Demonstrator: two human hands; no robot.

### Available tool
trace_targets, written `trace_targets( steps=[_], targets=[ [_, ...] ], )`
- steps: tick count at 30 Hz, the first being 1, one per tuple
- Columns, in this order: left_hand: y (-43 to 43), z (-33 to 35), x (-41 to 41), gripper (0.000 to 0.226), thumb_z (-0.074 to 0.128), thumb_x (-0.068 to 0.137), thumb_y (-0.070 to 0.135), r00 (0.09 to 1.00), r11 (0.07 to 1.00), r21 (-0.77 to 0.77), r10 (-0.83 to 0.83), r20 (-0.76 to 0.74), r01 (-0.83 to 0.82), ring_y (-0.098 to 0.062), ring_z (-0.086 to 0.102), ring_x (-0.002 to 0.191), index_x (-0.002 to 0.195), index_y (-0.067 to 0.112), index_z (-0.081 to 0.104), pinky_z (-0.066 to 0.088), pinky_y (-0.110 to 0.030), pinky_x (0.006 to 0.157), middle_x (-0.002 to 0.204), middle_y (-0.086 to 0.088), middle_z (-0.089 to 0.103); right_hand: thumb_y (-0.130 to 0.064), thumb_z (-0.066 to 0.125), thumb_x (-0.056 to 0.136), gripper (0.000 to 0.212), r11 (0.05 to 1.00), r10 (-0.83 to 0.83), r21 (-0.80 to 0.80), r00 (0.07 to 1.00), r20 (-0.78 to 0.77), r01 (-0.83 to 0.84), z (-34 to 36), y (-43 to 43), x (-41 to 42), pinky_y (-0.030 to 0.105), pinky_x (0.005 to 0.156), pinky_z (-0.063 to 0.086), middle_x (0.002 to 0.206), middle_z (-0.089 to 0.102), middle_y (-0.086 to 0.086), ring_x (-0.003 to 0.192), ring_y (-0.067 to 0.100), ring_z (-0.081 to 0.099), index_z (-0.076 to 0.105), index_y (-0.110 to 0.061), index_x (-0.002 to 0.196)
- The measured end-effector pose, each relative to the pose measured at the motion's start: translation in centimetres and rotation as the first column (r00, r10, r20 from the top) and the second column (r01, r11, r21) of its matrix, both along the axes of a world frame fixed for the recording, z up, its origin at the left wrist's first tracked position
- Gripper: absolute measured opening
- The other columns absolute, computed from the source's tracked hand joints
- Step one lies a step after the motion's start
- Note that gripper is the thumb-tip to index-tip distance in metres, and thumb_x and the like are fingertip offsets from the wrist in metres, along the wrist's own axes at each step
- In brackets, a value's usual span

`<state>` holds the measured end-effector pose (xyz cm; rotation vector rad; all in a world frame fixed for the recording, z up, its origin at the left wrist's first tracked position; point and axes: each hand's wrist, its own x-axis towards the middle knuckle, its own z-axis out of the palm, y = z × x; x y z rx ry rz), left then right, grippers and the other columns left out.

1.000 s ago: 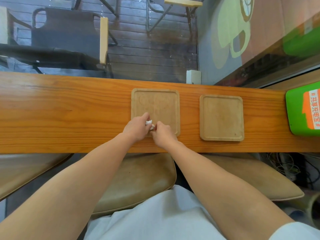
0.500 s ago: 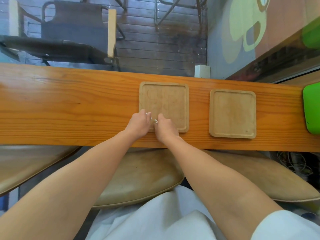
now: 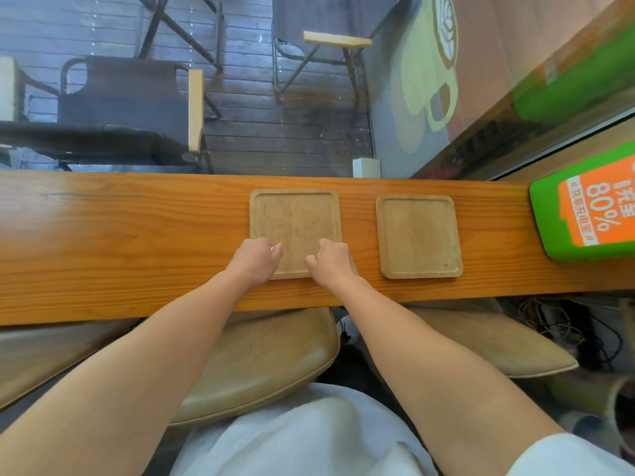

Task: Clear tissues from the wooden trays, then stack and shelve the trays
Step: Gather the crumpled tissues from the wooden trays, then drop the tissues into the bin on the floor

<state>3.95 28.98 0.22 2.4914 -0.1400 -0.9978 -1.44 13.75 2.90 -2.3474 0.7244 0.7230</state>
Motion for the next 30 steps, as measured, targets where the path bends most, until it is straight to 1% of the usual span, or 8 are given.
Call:
trace_targets(
  steps=[6, 9, 13, 16, 18, 20, 24, 30],
  targets=[
    [-4.3, 4.0, -0.5, 0.034, 0.043, 0.101, 0.038, 0.980, 0.988, -0.036, -0.146, 0.132, 0.152, -0.020, 0.058, 0.070, 0.087, 0.012, 0.059, 0.044, -0.034, 0.058, 0.077, -0.003, 0.061, -0.030, 0.048, 0.084, 0.021, 0.999, -0.032, 0.018, 0.998, 0.055, 0.031, 4.0, -3.9, -2.0, 0.033, 0.059, 0.042, 0.089, 0.051, 0.002, 0.076, 0.021, 0.053, 0.051, -0.015, 0.099],
    [-7.2, 6.1, -1.6, 0.028, 0.047, 0.100, 0.038, 0.948, 0.970, -0.010, -0.235, 0.214, 0.243, -0.015, 0.056, 0.066, 0.090, 0.015, 0.059, 0.041, -0.029, 0.054, 0.072, 0.003, 0.057, -0.026, 0.034, 0.089, 0.020, 0.998, -0.058, -0.006, 0.992, 0.116, 0.059, 5.5, -6.3, -3.7, 0.035, 0.063, 0.040, 0.098, 0.060, 0.012, 0.078, 0.025, 0.052, 0.051, -0.014, 0.088],
    [-11.7, 9.5, -4.7, 0.027, 0.050, 0.099, 0.036, 0.878, 0.921, 0.041, -0.382, 0.287, 0.387, -0.023, 0.064, 0.075, 0.096, 0.013, 0.064, 0.054, -0.039, 0.067, 0.081, -0.003, 0.066, -0.025, 0.033, 0.092, 0.036, 0.991, -0.093, -0.078, 0.979, 0.180, 0.109, 7.4, -10.6, -7.6, 0.033, 0.069, 0.039, 0.103, 0.065, 0.018, 0.086, 0.032, 0.057, 0.065, -0.008, 0.092],
    [-15.4, 11.4, -8.9, 0.032, 0.047, 0.100, 0.037, 0.800, 0.867, 0.082, -0.487, 0.350, 0.492, -0.025, 0.065, 0.077, 0.092, 0.013, 0.067, 0.056, -0.042, 0.071, 0.084, -0.005, 0.069, -0.028, 0.035, 0.094, 0.036, 0.980, -0.149, -0.092, 0.955, 0.258, 0.178, 9.0, -14.1, -12.4, 0.033, 0.066, 0.038, 0.095, 0.063, 0.019, 0.085, 0.034, 0.058, 0.061, -0.007, 0.082],
    [-18.1, 12.1, -12.4, 0.036, 0.045, 0.100, 0.040, 0.770, 0.844, 0.061, -0.513, 0.380, 0.532, -0.024, 0.063, 0.071, 0.081, 0.017, 0.064, 0.053, -0.039, 0.063, 0.077, -0.003, 0.067, -0.031, 0.034, 0.097, 0.038, 0.970, -0.167, -0.119, 0.936, 0.309, 0.213, 10.0, -16.4, -16.3, 0.033, 0.064, 0.034, 0.085, 0.057, 0.017, 0.079, 0.032, 0.054, 0.052, -0.010, 0.070],
    [-21.0, 12.7, -16.3, 0.040, 0.042, 0.100, 0.043, 0.740, 0.821, 0.033, -0.530, 0.413, 0.569, -0.021, 0.059, 0.062, 0.071, 0.020, 0.058, 0.047, -0.034, 0.054, 0.067, -0.001, 0.062, -0.033, 0.034, 0.098, 0.038, 0.960, -0.177, -0.148, 0.923, 0.342, 0.239, 11.1, -18.5, -20.6, 0.034, 0.064, 0.034, 0.081, 0.053, 0.013, 0.077, 0.029, 0.051, 0.050, -0.012, 0.072],
    [-27.1, 13.7, -24.7, 0.043, 0.038, 0.100, 0.046, 0.665, 0.744, -0.011, -0.591, 0.456, 0.668, -0.022, 0.060, 0.063, 0.075, 0.019, 0.060, 0.051, -0.036, 0.058, 0.070, -0.002, 0.063, -0.031, 0.038, 0.099, 0.040, 0.918, -0.277, -0.172, 0.888, 0.367, 0.357, 12.2, -23.1, -30.3, 0.035, 0.062, 0.036, 0.081, 0.054, 0.013, 0.076, 0.030, 0.052, 0.043, -0.013, 0.064],
    [-34.5, 14.0, -36.1, 0.037, 0.039, 0.101, 0.042, 0.489, 0.535, -0.020, -0.757, 0.433, 0.845, -0.019, 0.056, 0.065, 0.075, 0.022, 0.055, 0.039, -0.033, 0.053, 0.072, 0.001, 0.059, -0.031, 0.038, 0.099, 0.038, 0.750, -0.553, -0.248, 0.788, 0.272, 0.613, 11.9, -28.7, -44.7, 0.040, 0.080, 0.050, 0.107, 0.063, 0.018, 0.100, 0.037, 0.061, 0.064, -0.003, 0.105]
  ],
)
